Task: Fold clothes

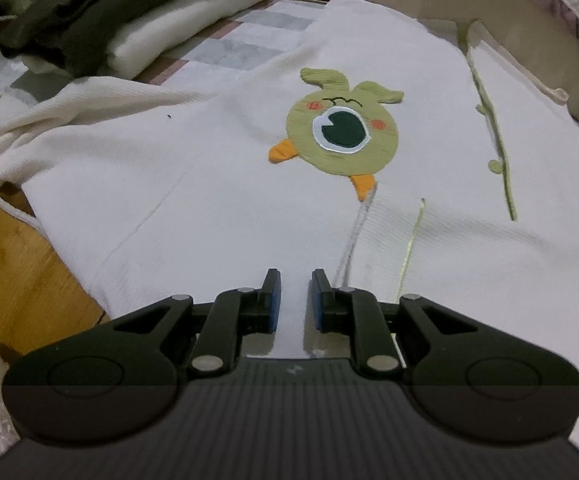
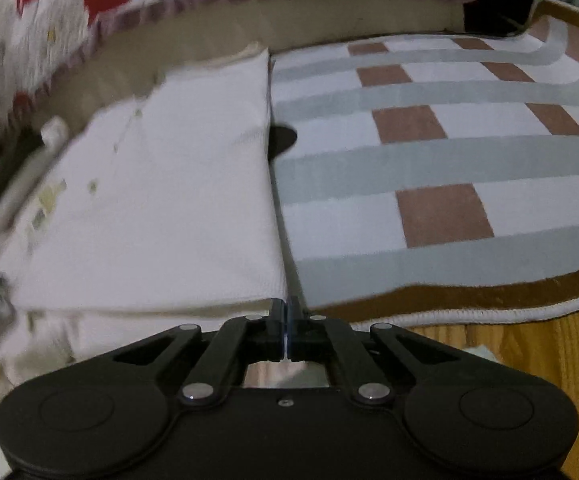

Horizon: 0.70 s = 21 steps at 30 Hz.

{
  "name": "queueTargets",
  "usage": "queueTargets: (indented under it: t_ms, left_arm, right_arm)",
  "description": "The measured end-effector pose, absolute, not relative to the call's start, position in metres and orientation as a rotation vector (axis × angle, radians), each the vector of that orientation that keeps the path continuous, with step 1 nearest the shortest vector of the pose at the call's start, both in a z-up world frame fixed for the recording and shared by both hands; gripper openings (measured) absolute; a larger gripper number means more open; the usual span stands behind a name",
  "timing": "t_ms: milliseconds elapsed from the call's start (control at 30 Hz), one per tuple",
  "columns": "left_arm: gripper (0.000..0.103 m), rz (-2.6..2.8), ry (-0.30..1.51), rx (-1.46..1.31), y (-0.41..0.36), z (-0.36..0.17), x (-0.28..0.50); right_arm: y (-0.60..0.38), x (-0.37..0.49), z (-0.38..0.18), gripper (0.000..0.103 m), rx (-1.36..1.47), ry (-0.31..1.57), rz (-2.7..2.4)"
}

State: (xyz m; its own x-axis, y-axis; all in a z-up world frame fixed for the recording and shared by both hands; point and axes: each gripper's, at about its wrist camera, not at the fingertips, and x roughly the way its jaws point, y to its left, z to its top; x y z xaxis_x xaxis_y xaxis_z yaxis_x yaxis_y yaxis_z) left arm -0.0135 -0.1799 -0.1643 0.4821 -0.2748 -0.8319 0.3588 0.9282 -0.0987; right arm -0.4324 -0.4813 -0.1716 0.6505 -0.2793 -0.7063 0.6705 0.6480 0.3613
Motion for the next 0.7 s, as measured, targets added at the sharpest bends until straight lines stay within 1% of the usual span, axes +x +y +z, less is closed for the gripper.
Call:
queueTargets:
  t_ms: [67, 100, 167, 200, 233, 300, 333, 367, 433, 500, 633, 667, 700]
  left_arm:
    - [0.016, -0.440, 0.999, 0.056, -0.177, -0.154, -0.020]
    - [0.018, -0.492, 0.997, 0.040, -0.176, -0.146, -0.026]
    - [0.027, -0.647, 1.013, 0.031, -0.181, -0.132, -0.045]
    - [0.030, -0.738, 1.025, 0.033, -0.185, -0.127, -0.058]
    - [0.035, -0.828, 1.036, 0.036, -0.188, -0.122, -0.070]
    - [0.040, -0.993, 1.068, 0.064, -0.196, -0.118, -0.099]
    - [0.043, -1.064, 1.092, 0.093, -0.200, -0.118, -0.117]
    - [0.044, -1.107, 1.107, 0.133, -0.203, -0.121, -0.133]
    - [0.044, -1.147, 1.129, 0.206, -0.209, -0.129, -0.158]
    - [0.046, -1.163, 1.127, 0.278, -0.218, -0.138, -0.176]
    - [0.047, -1.104, 1.053, 0.431, -0.237, -0.159, -0.194]
    - [0.042, -1.095, 1.054, 0.431, -0.239, -0.162, -0.193]
    - [0.030, -1.089, 1.056, 0.418, -0.240, -0.163, -0.190]
  right_arm:
    - [-0.480, -0.435, -0.174, 0.005, 0.670, 0.653, -0.586]
    - [-0.479, -0.436, -0.175, 0.010, 0.674, 0.652, -0.586]
    - [-0.477, -0.439, -0.177, 0.012, 0.684, 0.649, -0.586]
    - [-0.476, -0.440, -0.178, 0.019, 0.688, 0.647, -0.586]
    - [-0.475, -0.442, -0.179, 0.035, 0.693, 0.646, -0.586]
    - [-0.477, -0.440, -0.185, 0.048, 0.748, 0.642, -0.553]
    - [-0.479, -0.438, -0.188, 0.048, 0.781, 0.639, -0.532]
    - [-0.479, -0.436, -0.191, 0.048, 0.797, 0.640, -0.522]
    - [-0.479, -0.432, -0.197, 0.053, 0.807, 0.647, -0.513]
    - [-0.479, -0.428, -0.202, 0.054, 0.814, 0.655, -0.509]
    - [-0.481, -0.424, -0.211, 0.054, 0.809, 0.665, -0.509]
    - [-0.480, -0.422, -0.211, 0.054, 0.790, 0.665, -0.505]
    - [-0.479, -0.420, -0.211, 0.054, 0.762, 0.665, -0.501]
